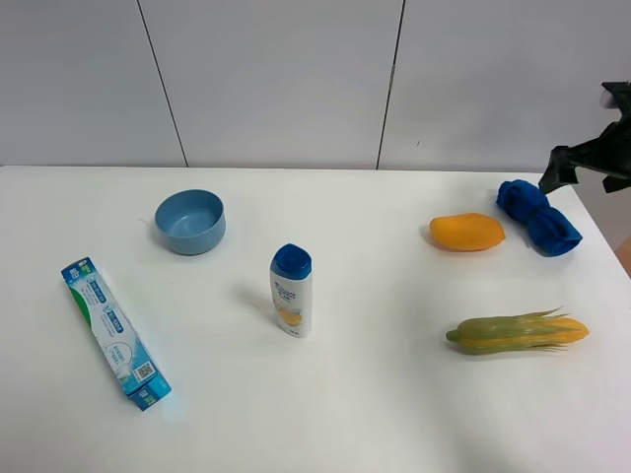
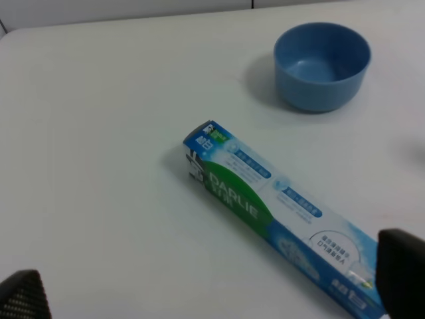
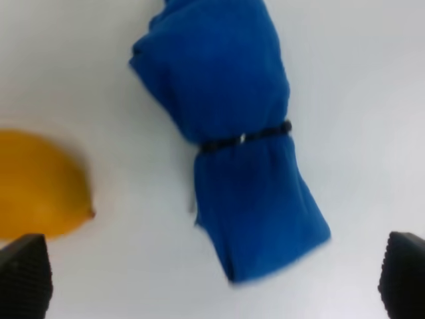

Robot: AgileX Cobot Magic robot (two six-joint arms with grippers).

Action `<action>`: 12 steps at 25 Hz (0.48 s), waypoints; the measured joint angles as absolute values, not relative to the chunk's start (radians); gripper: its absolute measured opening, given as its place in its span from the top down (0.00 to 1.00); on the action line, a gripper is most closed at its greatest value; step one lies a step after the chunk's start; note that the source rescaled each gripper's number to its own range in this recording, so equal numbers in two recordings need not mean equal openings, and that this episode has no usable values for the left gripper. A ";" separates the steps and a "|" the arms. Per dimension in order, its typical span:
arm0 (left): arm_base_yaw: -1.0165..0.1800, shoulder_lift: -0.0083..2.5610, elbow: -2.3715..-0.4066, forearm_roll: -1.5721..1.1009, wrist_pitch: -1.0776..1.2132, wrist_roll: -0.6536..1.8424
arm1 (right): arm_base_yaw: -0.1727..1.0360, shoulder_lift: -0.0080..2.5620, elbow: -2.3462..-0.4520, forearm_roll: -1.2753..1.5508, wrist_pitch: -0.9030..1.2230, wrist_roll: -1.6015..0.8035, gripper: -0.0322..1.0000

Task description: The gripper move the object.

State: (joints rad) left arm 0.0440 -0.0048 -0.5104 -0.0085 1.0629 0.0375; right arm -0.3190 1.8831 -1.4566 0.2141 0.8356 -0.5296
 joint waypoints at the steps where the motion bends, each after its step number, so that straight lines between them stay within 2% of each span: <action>1: 0.044 -0.005 -0.510 -0.009 1.063 0.038 | -0.319 1.858 -1.458 0.192 0.875 -0.519 0.00; 12: 0.044 -0.005 -0.510 -0.009 1.063 0.038 | -0.319 1.512 -1.459 0.066 1.201 -0.427 0.00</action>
